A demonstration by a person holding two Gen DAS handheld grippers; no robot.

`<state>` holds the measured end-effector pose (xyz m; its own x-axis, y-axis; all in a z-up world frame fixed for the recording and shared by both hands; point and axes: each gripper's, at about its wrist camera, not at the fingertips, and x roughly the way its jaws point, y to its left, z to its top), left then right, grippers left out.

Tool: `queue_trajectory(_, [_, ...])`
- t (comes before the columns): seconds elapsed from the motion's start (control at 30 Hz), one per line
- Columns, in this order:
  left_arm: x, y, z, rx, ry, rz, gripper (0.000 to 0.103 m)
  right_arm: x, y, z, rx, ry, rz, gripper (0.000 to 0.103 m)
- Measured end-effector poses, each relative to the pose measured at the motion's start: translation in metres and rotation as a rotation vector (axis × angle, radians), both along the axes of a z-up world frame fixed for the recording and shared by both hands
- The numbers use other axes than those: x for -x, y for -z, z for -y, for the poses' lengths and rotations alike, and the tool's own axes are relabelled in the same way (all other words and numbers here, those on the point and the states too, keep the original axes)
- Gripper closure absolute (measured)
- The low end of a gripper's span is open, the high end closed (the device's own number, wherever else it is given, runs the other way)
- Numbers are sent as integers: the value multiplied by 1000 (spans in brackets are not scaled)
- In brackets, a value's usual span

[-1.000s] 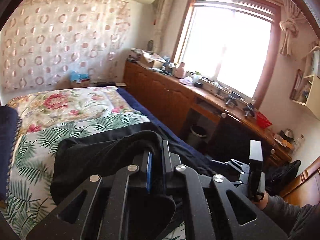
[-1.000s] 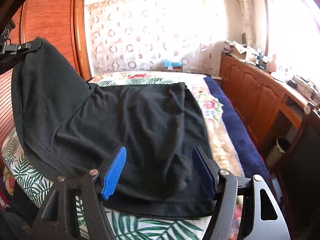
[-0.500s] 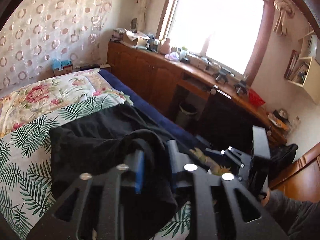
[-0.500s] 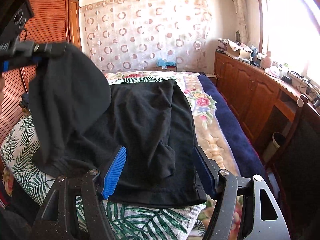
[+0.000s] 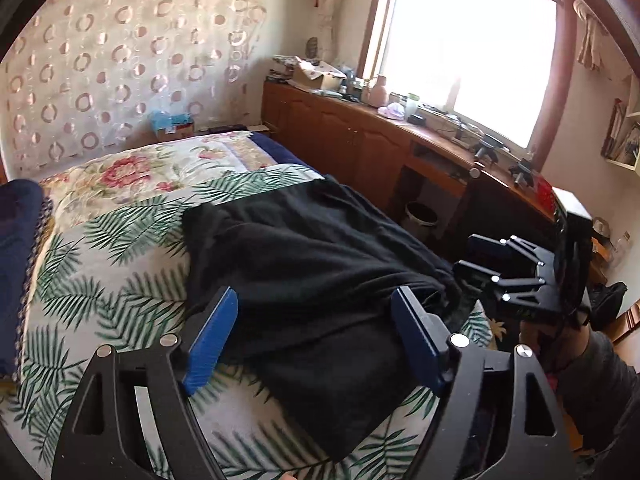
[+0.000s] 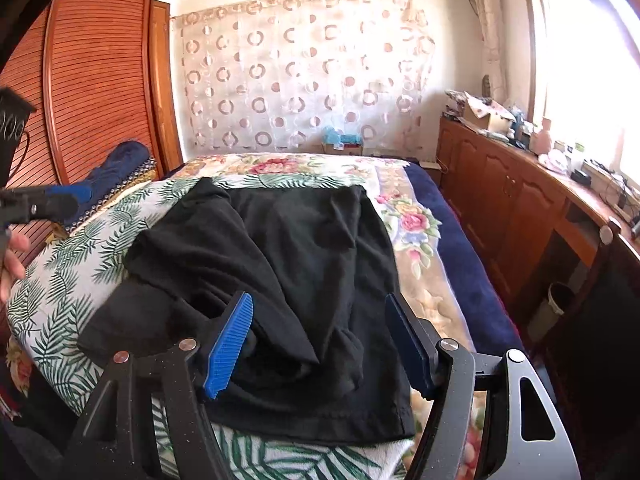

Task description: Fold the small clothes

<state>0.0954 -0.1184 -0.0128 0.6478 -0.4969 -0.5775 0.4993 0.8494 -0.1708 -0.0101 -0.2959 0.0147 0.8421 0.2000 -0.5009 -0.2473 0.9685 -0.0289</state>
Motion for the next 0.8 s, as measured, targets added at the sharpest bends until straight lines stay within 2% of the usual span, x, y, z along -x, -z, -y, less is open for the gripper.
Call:
queue_trajectory(0.17, [8,10,-26,-17,-65,-2,23,-19,8,-19,11,-79,-48,33])
queue_trajectory(0.3, [10,16,-40,-24,-102,-4,23,-38,26,-35,41,-145,-133,33])
queue_trajectory(0.4, [11,23,-48,-9,-117,-19,23,-53,35,-38,68,-154,-176,35])
queue_trajectory(0.5, [8,29,-54,-4,-125,-33,23,-62,37,-37,74,-173,-202,59])
queue_trajectory(0.53, [8,31,-56,-3,-129,-38,23,-64,37,-37,82,-179,-204,84])
queue_trajectory(0.57, [8,32,-56,-4,-131,-40,23,-64,35,-37,84,-189,-202,89])
queue_trajectory(0.63, [8,33,-58,-2,-136,-42,23,-57,24,-39,75,-205,-162,94])
queue_trajectory(0.8, [8,33,-58,-9,-155,-32,23,-37,-18,-30,44,-224,-45,95])
